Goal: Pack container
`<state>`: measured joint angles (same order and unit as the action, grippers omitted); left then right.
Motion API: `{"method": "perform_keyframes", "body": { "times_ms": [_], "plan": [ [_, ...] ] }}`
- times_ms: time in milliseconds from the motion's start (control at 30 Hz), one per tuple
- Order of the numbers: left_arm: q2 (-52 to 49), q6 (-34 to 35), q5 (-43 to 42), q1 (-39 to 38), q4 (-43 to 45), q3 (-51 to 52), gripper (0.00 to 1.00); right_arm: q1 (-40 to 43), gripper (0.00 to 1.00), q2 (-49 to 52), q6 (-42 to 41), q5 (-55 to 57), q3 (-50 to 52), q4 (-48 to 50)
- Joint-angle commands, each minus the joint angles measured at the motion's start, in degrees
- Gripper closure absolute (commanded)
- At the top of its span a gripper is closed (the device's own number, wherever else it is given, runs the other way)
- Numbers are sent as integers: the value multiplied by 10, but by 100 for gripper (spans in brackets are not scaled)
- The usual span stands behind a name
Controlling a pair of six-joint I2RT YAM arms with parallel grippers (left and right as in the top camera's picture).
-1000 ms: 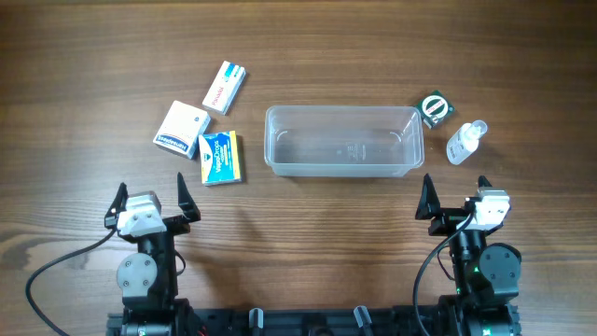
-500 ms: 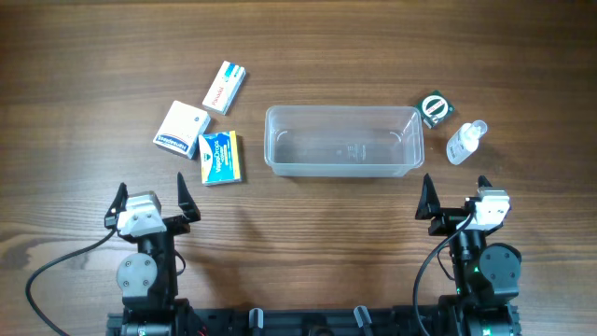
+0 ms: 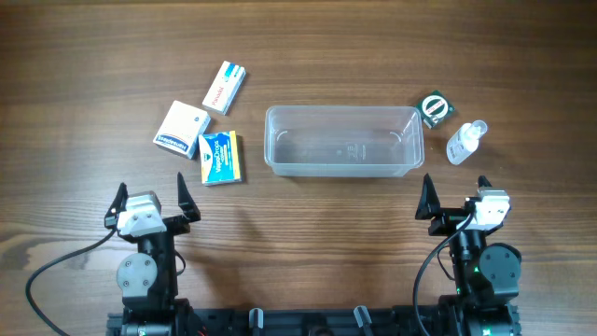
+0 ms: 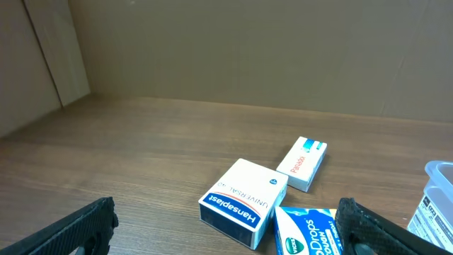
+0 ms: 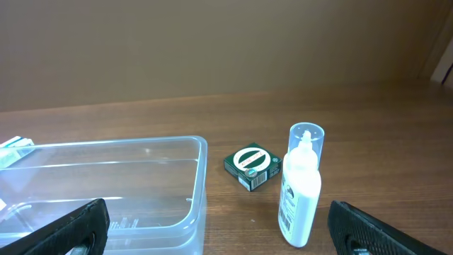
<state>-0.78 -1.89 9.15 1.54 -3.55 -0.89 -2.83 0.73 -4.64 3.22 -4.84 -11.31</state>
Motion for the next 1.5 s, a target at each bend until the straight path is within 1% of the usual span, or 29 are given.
{"method": "perform_keyframes", "body": {
  "times_ms": [0,633,700,733,867,967,1033,1267,1300,1467],
  "plan": [
    [6,-9,3,-3,3,5,0,-2,0,-5,-2,-3,0,2],
    [6,-9,3,-3,3,5,0,-2,0,-5,-5,-4,0,2],
    [6,-9,3,-3,3,5,0,-2,0,-5,-42,-19,0,6],
    [6,-9,3,-3,3,5,0,-2,0,-5,-74,-32,0,5],
    [6,-9,3,-3,3,5,0,-2,0,-5,-240,-85,0,1],
    [6,-9,3,-3,3,5,0,-2,0,-5,-413,-113,0,1],
    [6,-9,3,-3,3,5,0,-2,0,-4,-488,-122,0,1],
    [6,-9,3,-3,3,5,0,-2,0,-2,-641,-150,0,3],
    [6,-9,3,-3,3,5,0,-2,0,-2,-677,-156,0,4],
    [6,-9,3,-3,3,5,0,-2,0,-2,-748,-167,0,19]
  ]
}}
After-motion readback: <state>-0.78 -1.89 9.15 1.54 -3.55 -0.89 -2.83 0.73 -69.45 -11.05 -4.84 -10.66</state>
